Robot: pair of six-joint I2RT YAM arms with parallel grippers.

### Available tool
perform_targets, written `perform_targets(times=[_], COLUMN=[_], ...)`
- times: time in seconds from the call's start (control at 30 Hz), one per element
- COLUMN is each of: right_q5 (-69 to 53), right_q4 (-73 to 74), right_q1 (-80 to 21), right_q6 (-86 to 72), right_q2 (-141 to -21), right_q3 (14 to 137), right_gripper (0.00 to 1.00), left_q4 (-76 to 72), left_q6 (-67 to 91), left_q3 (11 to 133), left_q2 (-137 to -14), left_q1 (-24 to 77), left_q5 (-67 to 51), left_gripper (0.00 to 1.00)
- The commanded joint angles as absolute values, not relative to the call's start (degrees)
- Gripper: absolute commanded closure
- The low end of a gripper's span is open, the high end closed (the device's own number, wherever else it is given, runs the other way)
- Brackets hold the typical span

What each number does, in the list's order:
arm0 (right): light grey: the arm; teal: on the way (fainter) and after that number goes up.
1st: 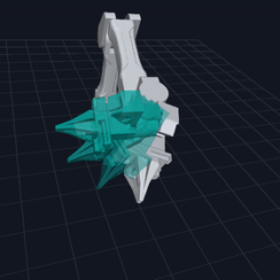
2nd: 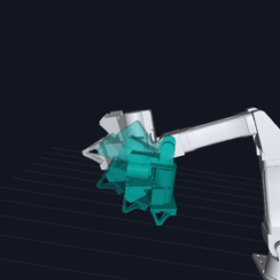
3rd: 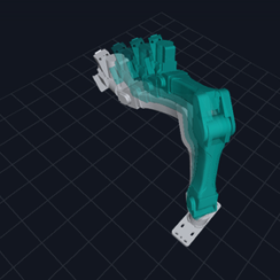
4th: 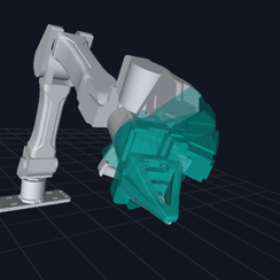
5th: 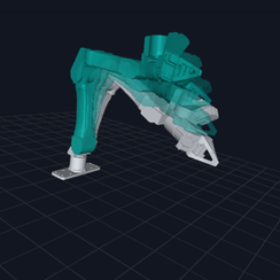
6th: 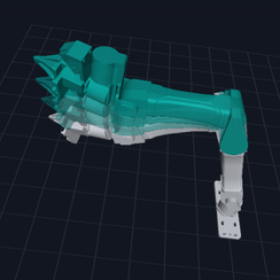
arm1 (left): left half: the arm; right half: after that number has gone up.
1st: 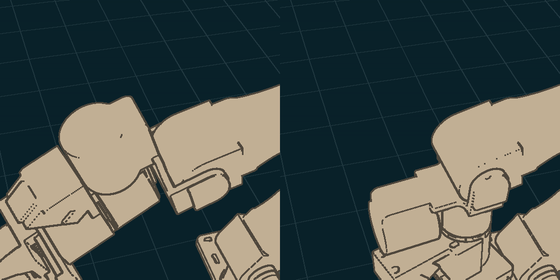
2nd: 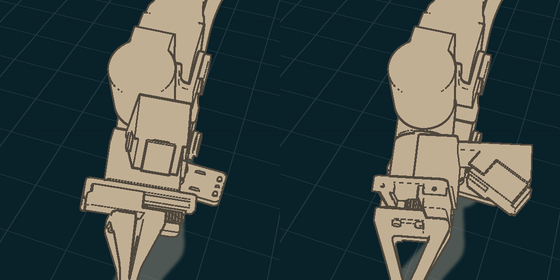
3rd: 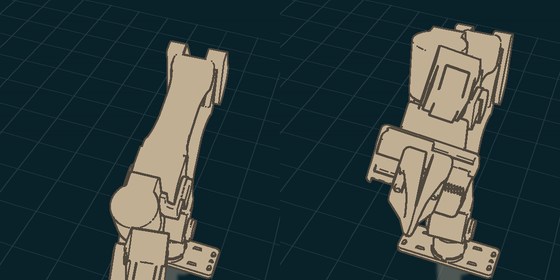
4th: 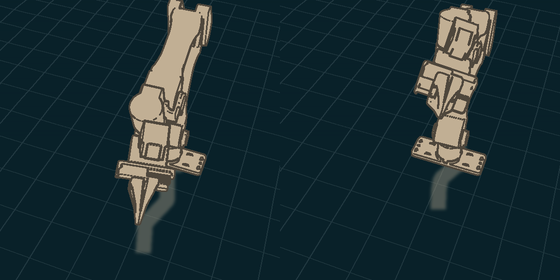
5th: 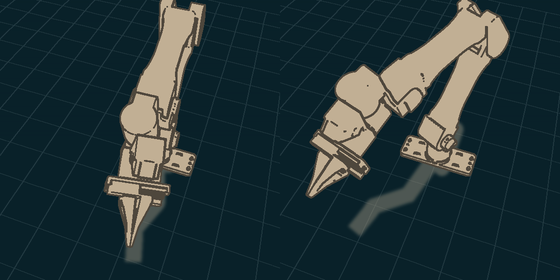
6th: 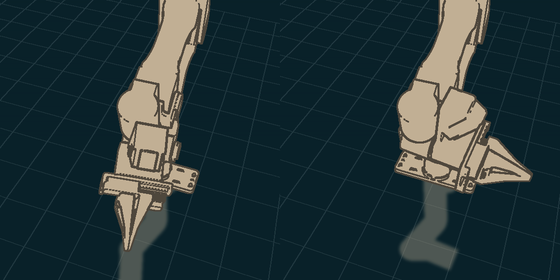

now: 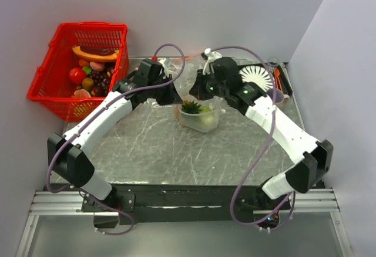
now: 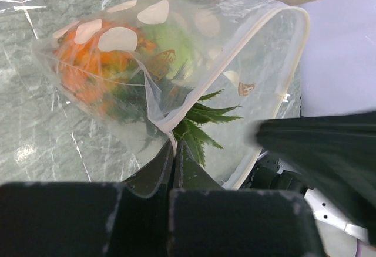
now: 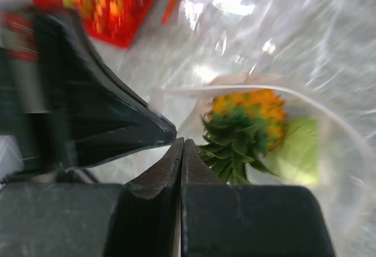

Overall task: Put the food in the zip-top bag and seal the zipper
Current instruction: Adjust the fake fruit in the zipper food storage bag.

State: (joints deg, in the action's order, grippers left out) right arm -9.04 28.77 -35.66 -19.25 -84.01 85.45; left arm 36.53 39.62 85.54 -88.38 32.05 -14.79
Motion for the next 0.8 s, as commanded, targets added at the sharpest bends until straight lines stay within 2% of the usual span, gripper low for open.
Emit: perform_targets(times=[0.0, 0.1, 0.2, 0.4, 0.67, 0.73, 0.77], right_q5=[-15.6, -13.4, -4.1, 3.2, 5.7, 5.8, 5.9], right_q4=[30.2, 29.5, 30.5, 32.7, 35.3, 36.2, 36.2], right_q1=[-36.6, -36.7, -35.0, -33.1, -33.8, -34.3, -35.1], right_q6=[-18.5, -19.2, -21.2, -21.7, -20.0, -19.3, -18.8], right_q2=[-88.0, -90.4, -93.9, -101.0, -94.8, -92.4, -90.5], right_q3=[82.3, 78.6, 75.9, 76.9, 80.9, 81.7, 82.3], right_gripper=[1.00, 1.00, 1.00, 1.00, 1.00, 0.97, 0.87], left_q4=[37.2, 37.4, 37.4, 37.5, 37.7, 37.7, 37.7], left_q6=[38.1, 38.1, 38.0, 37.8, 37.4, 37.4, 37.4], left_q3=[89.0, 89.3, 89.0, 88.8, 89.3, 89.4, 89.5], left_q2=[-87.9, -87.7, -87.5, -87.3, -87.2, -87.3, -87.3], left_q1=[32.0, 31.9, 31.7, 31.5, 30.7, 30.6, 30.6], left_q5=[-14.2, -14.0, -14.1, -14.2, -14.2, -14.5, -14.6], left_gripper=[0.99, 0.99, 0.99, 0.99, 0.99, 0.99, 0.99])
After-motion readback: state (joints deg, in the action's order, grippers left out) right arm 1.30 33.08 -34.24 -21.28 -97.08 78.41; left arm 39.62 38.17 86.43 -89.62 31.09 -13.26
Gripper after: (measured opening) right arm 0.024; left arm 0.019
